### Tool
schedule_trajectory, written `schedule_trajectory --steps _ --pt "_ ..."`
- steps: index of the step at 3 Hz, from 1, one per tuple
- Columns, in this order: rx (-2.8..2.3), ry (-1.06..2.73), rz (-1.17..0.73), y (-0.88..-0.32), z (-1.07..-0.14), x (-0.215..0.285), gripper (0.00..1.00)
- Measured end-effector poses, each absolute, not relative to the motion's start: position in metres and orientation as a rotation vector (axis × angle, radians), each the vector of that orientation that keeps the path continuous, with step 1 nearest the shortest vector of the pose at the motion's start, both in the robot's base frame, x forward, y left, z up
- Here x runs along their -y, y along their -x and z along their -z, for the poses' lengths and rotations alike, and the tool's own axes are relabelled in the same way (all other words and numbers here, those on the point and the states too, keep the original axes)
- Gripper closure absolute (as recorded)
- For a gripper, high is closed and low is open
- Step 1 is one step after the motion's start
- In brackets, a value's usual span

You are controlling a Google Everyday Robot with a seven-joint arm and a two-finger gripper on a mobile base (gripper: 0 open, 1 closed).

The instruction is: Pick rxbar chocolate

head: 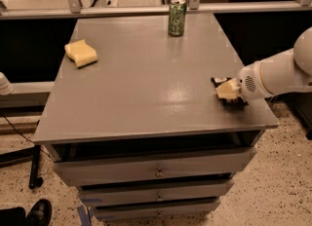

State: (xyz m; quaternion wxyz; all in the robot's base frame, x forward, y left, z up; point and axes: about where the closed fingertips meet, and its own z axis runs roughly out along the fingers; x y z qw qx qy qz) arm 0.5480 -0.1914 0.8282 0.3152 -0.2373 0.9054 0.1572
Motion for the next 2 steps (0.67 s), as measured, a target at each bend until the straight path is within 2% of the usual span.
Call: schedule_trajectory --steps 2 --pt "-2.385 0.625 -0.414 -0.548 -0.8285 0.1914 1.0"
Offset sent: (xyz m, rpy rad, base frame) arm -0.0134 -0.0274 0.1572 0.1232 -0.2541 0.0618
